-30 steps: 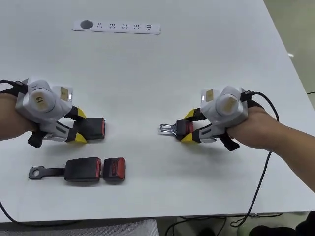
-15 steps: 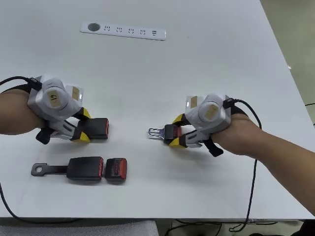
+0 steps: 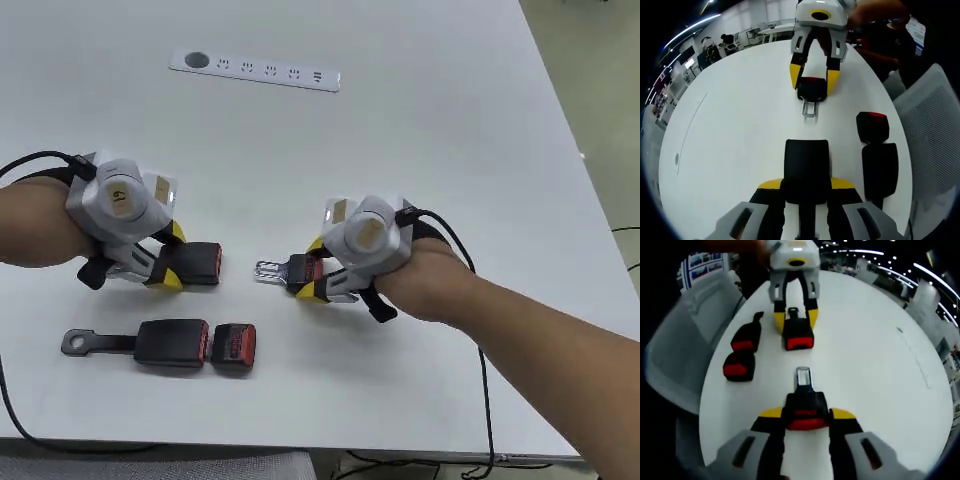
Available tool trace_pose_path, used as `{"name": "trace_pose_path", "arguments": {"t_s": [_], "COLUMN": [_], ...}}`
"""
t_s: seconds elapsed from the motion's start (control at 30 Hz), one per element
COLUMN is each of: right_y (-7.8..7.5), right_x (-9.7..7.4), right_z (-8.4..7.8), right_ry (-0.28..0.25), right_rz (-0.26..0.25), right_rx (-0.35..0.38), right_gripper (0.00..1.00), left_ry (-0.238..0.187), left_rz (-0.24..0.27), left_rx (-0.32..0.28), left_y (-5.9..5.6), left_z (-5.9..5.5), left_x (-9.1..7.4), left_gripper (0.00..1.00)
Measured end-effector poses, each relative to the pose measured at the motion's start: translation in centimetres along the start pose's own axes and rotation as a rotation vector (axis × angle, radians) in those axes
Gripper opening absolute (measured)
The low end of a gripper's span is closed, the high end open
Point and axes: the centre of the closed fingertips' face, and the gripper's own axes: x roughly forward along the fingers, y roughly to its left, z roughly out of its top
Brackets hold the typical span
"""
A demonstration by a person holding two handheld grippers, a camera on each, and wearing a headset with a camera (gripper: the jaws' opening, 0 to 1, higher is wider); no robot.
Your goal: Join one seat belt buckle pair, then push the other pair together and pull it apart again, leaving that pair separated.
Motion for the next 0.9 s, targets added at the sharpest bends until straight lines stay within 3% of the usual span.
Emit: {"name": "trace_pose_path", "arguments": {"t_s": [0.37,0.9], "right_y": [0.3,0.4], "right_x": [1.5,2.5], "right_z": [2.3,3.9], "right_ry": [0.004,-0.004], "right_rz": [0.006,0.010], "right_rx": [-0.026,-0.045], "right_gripper": [0.33,0.32], "left_ry": [0.004,0.001], "left_rz": [-0.007,-0.010], "left_rx": [0.009,0.007], "left_y": [-0.1,-0.1], "left_z": [0.1,0.0], "left_x": [0.0,0.0], "left_gripper": [0.33,0.33]}}
